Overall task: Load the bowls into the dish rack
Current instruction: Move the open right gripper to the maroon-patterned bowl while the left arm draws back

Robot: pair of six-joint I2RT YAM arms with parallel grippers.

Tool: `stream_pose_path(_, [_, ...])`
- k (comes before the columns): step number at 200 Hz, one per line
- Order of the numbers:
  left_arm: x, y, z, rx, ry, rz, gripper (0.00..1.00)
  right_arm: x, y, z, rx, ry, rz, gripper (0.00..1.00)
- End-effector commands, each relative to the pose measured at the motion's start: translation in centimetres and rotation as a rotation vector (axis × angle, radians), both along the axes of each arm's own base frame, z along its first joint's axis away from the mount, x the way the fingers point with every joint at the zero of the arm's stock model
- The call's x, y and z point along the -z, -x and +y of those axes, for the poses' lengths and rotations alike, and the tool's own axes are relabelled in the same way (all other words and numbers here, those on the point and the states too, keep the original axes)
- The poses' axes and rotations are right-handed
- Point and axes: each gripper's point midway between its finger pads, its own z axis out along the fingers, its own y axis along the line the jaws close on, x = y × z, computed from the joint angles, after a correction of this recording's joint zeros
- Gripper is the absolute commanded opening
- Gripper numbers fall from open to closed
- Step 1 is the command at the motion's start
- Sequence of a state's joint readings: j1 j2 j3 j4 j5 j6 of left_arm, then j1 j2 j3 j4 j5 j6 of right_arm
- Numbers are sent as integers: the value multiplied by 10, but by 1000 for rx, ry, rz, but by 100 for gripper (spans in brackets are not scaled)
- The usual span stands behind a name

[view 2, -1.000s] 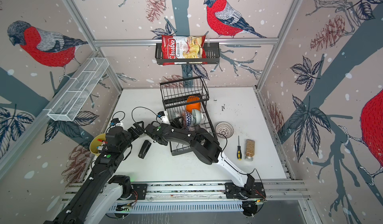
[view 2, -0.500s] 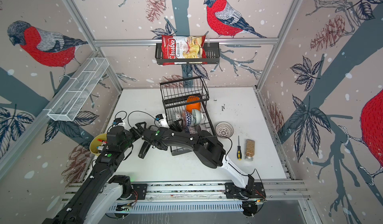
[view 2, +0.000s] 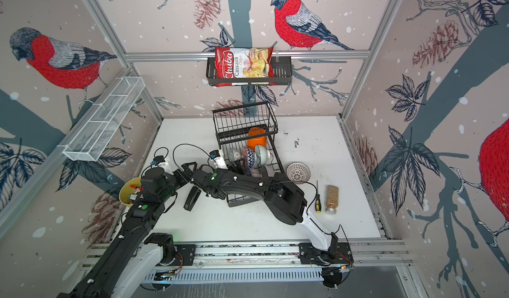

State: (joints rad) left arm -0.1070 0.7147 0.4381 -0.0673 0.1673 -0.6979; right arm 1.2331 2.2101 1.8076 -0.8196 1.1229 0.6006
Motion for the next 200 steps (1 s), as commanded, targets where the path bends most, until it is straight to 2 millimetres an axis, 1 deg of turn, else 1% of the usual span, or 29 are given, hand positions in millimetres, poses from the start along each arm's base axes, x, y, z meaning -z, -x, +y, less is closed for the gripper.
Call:
stream_pose_path(1, [-13, 1, -7, 47, 1, -41, 96, -11, 0, -4, 7, -40, -9, 92])
stream_pose_path(26, [-22, 2, -10, 67, 7, -65, 96, -19, 2, -10, 10, -61, -18, 92])
stream_pose_path(52, [-27, 3, -13, 83, 7, -79, 96, -33, 5, -17, 13, -94, -28, 92])
stream_pose_path(89, [-17, 2, -12, 86, -12, -40, 96, -53, 10, -27, 5, -159, -16, 91])
stream_pose_path(117, [-4, 2, -16, 113, -12, 16, 95, -56, 14, -34, 5, -197, 24, 89])
stream_pose_path(143, [8, 3, -20, 129, -20, 52, 95, -54, 20, -48, 29, -222, 65, 87])
stream_pose_path(159, [9, 4, -22, 128, -31, 49, 95, -57, 24, -60, 50, -259, 84, 87])
stream_pose_path(183, [9, 6, -28, 130, -68, 52, 95, -59, 28, -83, 88, -334, 109, 86])
stream_pose_path(200, [10, 7, -34, 142, -89, 64, 95, -60, 28, -104, 119, -391, 132, 84])
